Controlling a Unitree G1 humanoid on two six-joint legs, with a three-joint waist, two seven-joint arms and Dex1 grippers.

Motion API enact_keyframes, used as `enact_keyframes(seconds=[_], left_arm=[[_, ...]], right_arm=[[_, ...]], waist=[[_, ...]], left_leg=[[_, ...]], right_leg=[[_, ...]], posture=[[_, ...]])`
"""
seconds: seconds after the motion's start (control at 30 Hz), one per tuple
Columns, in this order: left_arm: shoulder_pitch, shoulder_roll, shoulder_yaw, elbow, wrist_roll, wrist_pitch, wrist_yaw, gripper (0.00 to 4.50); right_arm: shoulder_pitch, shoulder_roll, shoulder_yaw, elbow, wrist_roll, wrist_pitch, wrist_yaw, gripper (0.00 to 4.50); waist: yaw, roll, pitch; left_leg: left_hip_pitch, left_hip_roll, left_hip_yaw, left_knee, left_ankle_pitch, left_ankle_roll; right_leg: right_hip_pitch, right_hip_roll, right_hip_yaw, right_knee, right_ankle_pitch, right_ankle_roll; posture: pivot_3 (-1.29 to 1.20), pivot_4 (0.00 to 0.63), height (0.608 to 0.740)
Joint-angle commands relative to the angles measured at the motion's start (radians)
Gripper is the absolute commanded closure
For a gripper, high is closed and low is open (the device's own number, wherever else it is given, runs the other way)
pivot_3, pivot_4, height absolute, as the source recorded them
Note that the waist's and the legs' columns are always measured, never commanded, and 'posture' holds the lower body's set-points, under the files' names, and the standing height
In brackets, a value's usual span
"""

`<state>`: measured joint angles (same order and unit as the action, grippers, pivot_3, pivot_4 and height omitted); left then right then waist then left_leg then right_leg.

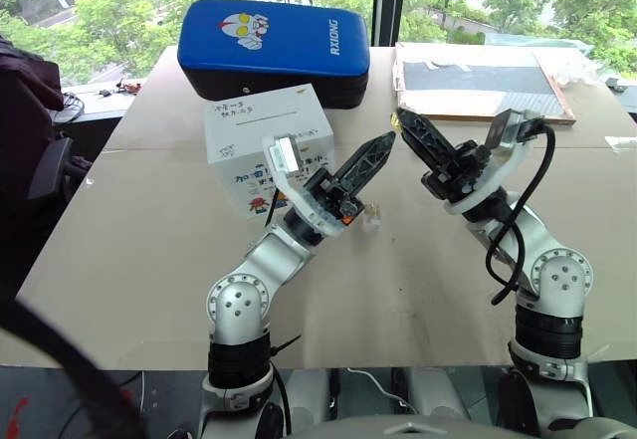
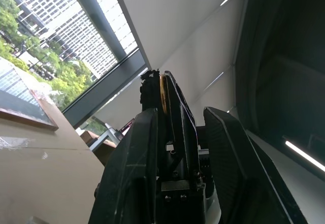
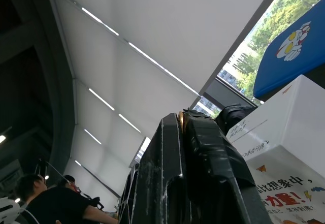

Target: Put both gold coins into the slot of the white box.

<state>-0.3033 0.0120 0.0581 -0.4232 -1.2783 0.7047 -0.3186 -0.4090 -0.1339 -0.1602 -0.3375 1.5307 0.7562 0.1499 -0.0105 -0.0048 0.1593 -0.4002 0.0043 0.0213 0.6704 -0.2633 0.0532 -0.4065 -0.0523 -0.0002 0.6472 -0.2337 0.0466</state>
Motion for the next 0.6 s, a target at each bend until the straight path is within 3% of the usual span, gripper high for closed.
enact_keyframes(seconds=[0.03, 0.53, 0.6], left_arm=[[-0.016, -0.002, -0.01, -0.028, -0.016, -0.018, -0.002, 3.09], [-0.019, -0.002, -0.011, -0.017, -0.027, -0.039, 0.002, 3.09], [-0.018, -0.003, -0.008, -0.017, -0.03, -0.043, 0.002, 3.63]], right_arm=[[-0.008, -0.009, 0.016, -0.048, 0.006, -0.007, 0.029, 4.5], [0.008, -0.037, 0.048, -0.065, -0.026, -0.01, 0.085, 4.5], [0.01, -0.039, 0.052, -0.067, -0.025, -0.011, 0.09, 4.5]], waist=[[-0.001, 0.0, 0.0], [-0.001, 0.0, 0.0], [-0.001, 0.0, 0.0]], left_leg=[[0.0, 0.0, 0.0, 0.0, 0.0, 0.0], [0.0, 0.0, 0.0, 0.0, 0.0, 0.0], [0.0, 0.0, 0.0, 0.0, 0.0, 0.0]], right_leg=[[0.0, 0.0, 0.0, 0.0, 0.0, 0.0], [0.0, 0.0, 0.0, -0.001, 0.0, 0.0], [0.0, 0.0, 0.0, -0.001, 0.0, 0.0]], posture=[[0.0, 0.15, 0.74], [0.0, 0.15, 0.74], [0.0, 0.15, 0.74]])
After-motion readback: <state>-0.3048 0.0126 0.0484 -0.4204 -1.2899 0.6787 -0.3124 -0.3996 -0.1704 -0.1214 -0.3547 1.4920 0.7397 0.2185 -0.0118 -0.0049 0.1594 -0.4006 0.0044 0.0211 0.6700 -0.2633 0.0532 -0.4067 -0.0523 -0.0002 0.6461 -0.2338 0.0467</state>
